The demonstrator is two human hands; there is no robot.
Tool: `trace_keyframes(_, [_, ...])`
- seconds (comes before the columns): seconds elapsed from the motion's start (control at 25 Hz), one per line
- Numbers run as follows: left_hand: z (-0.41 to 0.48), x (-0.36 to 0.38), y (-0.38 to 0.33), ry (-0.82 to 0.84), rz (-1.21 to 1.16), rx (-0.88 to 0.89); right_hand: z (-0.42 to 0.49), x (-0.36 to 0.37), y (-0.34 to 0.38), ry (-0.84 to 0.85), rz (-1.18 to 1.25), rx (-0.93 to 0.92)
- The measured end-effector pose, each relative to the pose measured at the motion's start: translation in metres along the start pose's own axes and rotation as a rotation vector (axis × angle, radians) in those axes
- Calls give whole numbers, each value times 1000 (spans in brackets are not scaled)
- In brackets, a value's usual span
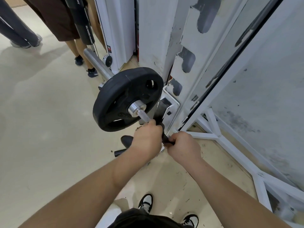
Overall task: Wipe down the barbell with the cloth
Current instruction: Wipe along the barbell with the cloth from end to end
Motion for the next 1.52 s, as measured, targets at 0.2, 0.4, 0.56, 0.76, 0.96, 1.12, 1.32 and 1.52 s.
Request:
trace_keyframes(0.2, [11,-8,12,-171,-55,-187,-3,-1,-3,30,86,8])
trace_keyframes(0.4, [-9,22,-5,-170,-221,152,-14,-8,-29,5,271,55])
trace_keyframes(0.56, [-13,29,-16,-301,-258,18,-25,-23,-49,-67,330,120])
trace_keyframes(0.76, [-89,48,-52,-180,-727,124,-29,-30,-54,-79,445,271])
trace_keyframes(0.96, [-101,69,27,-302,-952,-796,-29,-23,-45,-50,351,146])
trace_keyframes(1.12, [-72,101,-16,-131,-1736,-1207,-28,-11,-32,-10,158,27])
trace_keyframes(1.32, [-57,103,-12,72,-1734,-1191,-25,-13,-29,32,-5,45])
trace_keyframes(1.52, [-65,103,-31,154,-1887,-1166,-30,-11,-27,-19,-21,65])
Point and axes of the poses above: each hand's wrist, its own z-axis towards the middle knuckle, its own x-axis out of the palm, y = z × x, the point moved 5 cm from there along z, towards the middle knuckle, and after that the axes turned 12 degrees about -y, right-handed, at the moved point
